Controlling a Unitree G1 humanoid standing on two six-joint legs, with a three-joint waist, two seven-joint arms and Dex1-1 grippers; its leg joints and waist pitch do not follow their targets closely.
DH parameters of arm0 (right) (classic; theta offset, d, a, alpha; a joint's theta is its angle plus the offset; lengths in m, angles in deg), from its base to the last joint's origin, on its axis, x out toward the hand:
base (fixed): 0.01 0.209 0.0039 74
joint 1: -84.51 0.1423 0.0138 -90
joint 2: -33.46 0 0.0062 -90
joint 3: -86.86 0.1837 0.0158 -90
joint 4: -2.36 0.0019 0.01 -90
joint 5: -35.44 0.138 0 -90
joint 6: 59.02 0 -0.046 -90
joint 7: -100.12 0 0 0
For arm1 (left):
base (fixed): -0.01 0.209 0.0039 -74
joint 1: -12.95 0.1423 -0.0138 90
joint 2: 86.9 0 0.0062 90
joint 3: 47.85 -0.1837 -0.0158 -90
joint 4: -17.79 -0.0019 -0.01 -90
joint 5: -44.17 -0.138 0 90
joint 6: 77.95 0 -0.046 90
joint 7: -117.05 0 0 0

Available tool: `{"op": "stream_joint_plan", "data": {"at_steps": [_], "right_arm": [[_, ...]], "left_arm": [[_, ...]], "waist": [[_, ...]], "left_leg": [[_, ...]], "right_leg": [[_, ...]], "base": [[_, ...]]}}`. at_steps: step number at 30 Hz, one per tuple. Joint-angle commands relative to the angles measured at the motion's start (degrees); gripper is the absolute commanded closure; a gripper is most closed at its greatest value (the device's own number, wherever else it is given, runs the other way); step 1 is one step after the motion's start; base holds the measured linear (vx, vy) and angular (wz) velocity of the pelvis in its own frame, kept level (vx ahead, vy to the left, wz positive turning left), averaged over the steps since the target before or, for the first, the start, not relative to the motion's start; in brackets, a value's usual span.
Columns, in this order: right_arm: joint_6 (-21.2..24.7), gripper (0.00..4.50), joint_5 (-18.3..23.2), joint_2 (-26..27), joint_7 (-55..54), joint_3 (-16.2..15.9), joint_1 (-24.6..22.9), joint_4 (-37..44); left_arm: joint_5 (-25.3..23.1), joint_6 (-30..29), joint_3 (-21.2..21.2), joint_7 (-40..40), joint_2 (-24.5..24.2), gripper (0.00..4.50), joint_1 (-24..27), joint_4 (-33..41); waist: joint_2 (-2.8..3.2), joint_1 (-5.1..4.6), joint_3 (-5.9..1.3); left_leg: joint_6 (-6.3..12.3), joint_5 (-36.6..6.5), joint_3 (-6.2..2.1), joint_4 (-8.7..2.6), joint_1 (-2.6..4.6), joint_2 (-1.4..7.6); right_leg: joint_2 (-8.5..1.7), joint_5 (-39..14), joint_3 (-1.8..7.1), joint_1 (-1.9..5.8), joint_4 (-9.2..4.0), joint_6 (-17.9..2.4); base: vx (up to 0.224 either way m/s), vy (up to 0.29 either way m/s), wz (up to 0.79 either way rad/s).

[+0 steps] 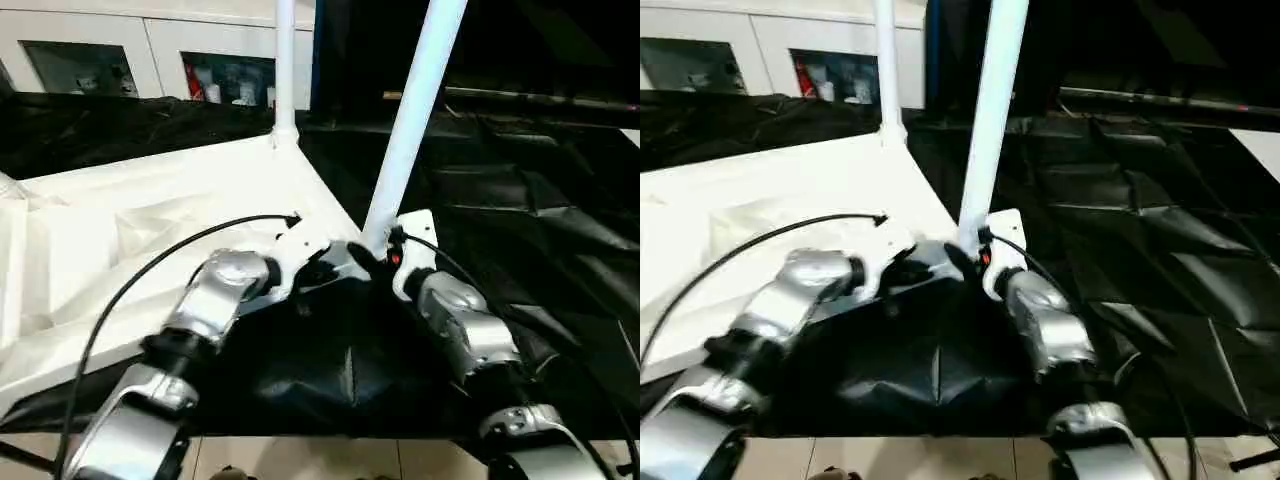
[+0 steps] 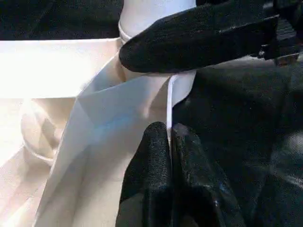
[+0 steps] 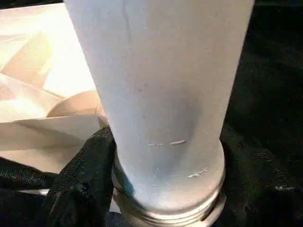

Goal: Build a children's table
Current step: Rotate leg to tighten

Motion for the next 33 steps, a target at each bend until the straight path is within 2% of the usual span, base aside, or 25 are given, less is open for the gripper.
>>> {"op": "stream_joint_plan", "data": {"at_steps": [1, 3, 6, 8, 10, 11, 12, 14, 18, 20, 22, 25, 28, 33], "right_arm": [[0.2, 1.43, 0.3, 2.1, 2.2, -2.2, -0.4, -1.3], [-0.2, 1.06, 1.0, 1.9, 3.7, -1.8, -0.5, -0.5], [0.2, 0.88, 2.0, -0.1, 8.0, -2.2, -0.4, 0.9], [0.9, 0.74, 1.0, -3.5, 14.2, -5.1, -0.7, 2.8], [1.0, 0.74, 0.9, -8.5, 24.8, -9.2, -2.1, 7.1], [1.3, 0.74, 1.2, -9.3, 26.4, -9.6, -2.4, 8.0], [1.4, 0.74, 1.6, -12.4, 31.6, -11.2, -3.3, 10.6], [1.5, 0.74, 1.7, -13.3, 33.1, -11.6, -3.6, 11.2], [0.1, 0.74, -0.6, -17.3, 37.8, -13.6, -3.9, 11.6], [0.2, 0.74, -0.3, -18.0, 38.6, -13.7, -3.9, 12.0], [1.0, 0.74, 1.6, -17.9, 39.3, -12.5, -3.8, 12.7], [1.6, 0.74, 2.4, -17.7, 40.1, -12.0, -3.9, 13.3], [1.8, 0.74, 2.5, -17.7, 40.6, -12.2, -3.9, 13.3], [1.9, 1.06, 1.9, -17.7, 41.5, -13.0, -4.5, 13.0]], "left_arm": [[1.6, 1.0, -1.0, -0.2, 2.8, 4.5, 1.3, -1.4], [1.3, 1.3, -1.1, -0.9, 2.0, 4.5, 1.6, -1.1], [1.6, 2.0, -1.4, -3.3, 0.2, 4.5, 2.3, -0.3], [2.2, 3.2, -1.7, -5.9, -1.2, 4.5, 2.8, 0.4], [3.3, 3.6, -1.7, -10.1, -3.2, 4.5, 3.6, 1.7], [3.4, 4.3, -1.8, -10.9, -3.6, 4.5, 3.8, 1.8], [4.8, 4.7, -2.0, -15.1, -5.1, 4.5, 4.6, 3.5], [5.2, 4.5, -2.0, -16.3, -5.6, 4.5, 4.9, 4.0], [4.5, 5.3, -2.3, -18.6, -8.4, 4.5, 5.3, 4.7], [5.0, 5.5, -2.4, -19.7, -9.1, 4.5, 5.6, 5.4], [8.1, 4.0, -2.2, -25.1, -11.2, 4.5, 7.5, 9.6], [9.9, 2.4, -2.1, -28.7, -12.5, 4.5, 9.1, 13.2], [9.4, 2.5, -2.3, -28.4, -12.8, 4.5, 9.2, 13.2], [9.0, 3.1, -2.5, -27.4, -13.0, 4.5, 9.2, 12.7]], "waist": [[-0.14, 0.03, -3.27], [-0.12, 0.07, -3.21], [-0.22, 0.09, -3.29], [-0.22, 0.17, -3.33], [-0.27, 0.39, -3.37], [-0.35, 0.57, -3.39], [-0.36, 0.61, -3.38], [-0.35, 0.79, -3.44], [-0.24, 0.61, -3.22], [-0.3, 0.62, -3.16], [-0.23, 0.63, -3.22], [-0.04, 0.58, -3.36], [0.15, 0.78, -3.31], [-0.11, 0.73, -3.22]], "left_leg": [[1.01, -13.3, -1.2, -3.58, 0.34, 2.04], [1.19, -13.7, -1.21, -3.65, 0.34, 2.07], [1.43, -13.5, -1.23, -3.63, 0.28, 2.08], [1.85, -13.0, -1.24, -3.56, 0.21, 2.09], [2.94, -11.2, -1.07, -3.32, 0.13, 2.05], [3.75, -10.4, -0.96, -3.17, 0.03, 2.01], [4.15, -9.8, -1.0, -3.23, 0.03, 2.06], [4.32, -9.6, -0.99, -3.13, 0.08, 2.14], [3.03, -11.5, -1.08, -3.38, 0.27, 2.33], [2.85, -11.9, -1.08, -3.41, 0.32, 2.34], [2.66, -12.1, -1.15, -3.44, 0.26, 2.39], [3.16, -10.2, -1.02, -3.34, 0.3, 2.52], [3.36, -9.9, -0.9, -3.28, 0.4, 2.5], [2.68, -10.8, -0.96, -3.3, 0.31, 2.35]], "right_leg": [[-4.01, -15.4, 2.92, 2.18, -4.98, -8.9], [-4.01, -15.6, 2.91, 2.18, -5.05, -8.9], [-4.03, -15.4, 2.92, 2.31, -5.0, -8.9], [-4.02, -14.3, 2.89, 2.44, -4.88, -9.2], [-3.82, -11.1, 2.83, 2.72, -4.59, -9.8], [-3.85, -9.4, 2.94, 2.82, -4.38, -10.0], [-3.94, -9.2, 2.88, 2.8, -4.41, -10.3], [-3.99, -9.3, 2.83, 2.85, -4.33, -10.5], [-3.92, -13.0, 2.71, 2.55, -4.6, -10.9], [-3.95, -13.5, 2.74, 2.52, -4.65, -10.9], [-4.1, -13.9, 2.82, 2.6, -4.56, -10.8], [-3.9, -10.0, 2.82, 2.51, -4.04, -12.2], [-3.71, -8.1, 2.78, 2.39, -3.89, -13.0], [-3.9, -10.7, 2.84, 2.52, -4.17, -12.0]], "base": [[0.0, 0.0, 0.0], [0.0, 0.0, 0.0], [0.0, 0.0, 0.0], [0.0, 0.0, 0.0], [0.0, 0.0, 0.0], [0.0, 0.0, 0.0], [0.0, 0.0, 0.0], [0.0, 0.0, 0.0], [0.0, 0.0, 0.0], [0.0, 0.0, 0.0], [0.0, 0.0, 0.0], [0.0, 0.0, 0.0], [0.0, 0.0, 0.0], [0.0, 0.0, 0.0]]}}
